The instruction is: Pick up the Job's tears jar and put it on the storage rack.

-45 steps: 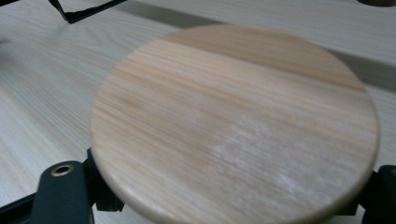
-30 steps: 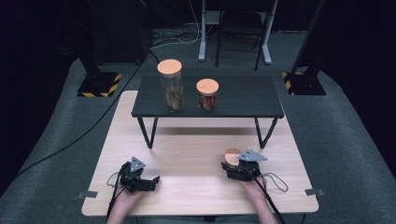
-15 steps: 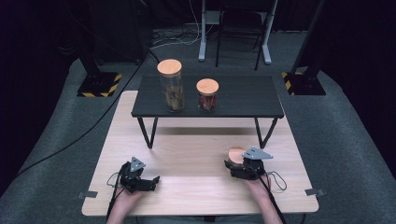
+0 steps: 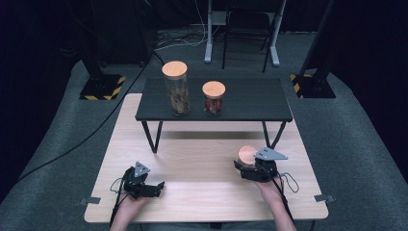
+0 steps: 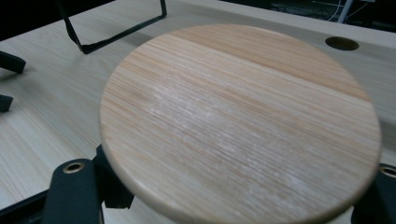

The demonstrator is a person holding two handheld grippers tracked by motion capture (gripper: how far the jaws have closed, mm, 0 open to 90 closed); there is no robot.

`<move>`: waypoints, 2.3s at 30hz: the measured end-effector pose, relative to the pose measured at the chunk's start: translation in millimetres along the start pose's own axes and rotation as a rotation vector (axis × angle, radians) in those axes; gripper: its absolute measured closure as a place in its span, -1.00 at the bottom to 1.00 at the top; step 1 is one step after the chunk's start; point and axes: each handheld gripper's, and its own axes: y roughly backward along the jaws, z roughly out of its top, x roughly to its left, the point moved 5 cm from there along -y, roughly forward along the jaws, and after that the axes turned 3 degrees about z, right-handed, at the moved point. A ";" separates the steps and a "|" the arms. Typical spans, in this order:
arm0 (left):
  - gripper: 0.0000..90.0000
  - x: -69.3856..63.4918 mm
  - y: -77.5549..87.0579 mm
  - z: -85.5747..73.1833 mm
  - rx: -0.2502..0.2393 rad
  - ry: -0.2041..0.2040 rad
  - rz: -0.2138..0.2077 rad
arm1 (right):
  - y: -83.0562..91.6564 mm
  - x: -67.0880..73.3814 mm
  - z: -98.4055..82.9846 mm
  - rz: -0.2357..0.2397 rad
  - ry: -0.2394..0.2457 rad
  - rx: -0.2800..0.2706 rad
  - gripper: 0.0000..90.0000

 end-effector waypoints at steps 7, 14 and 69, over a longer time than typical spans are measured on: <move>-0.99 0.0 0.0 0.0 0.000 0.000 0.000 | 8.3 0.3 15.6 -0.005 0.006 -0.008 -0.45; -0.99 0.0 0.0 0.0 0.000 0.000 0.000 | 16.1 0.5 32.2 -0.015 0.022 -0.012 -0.45; -0.99 0.0 0.0 0.0 0.000 0.000 0.000 | 36.9 -0.4 157.7 -0.038 0.062 -0.030 -0.45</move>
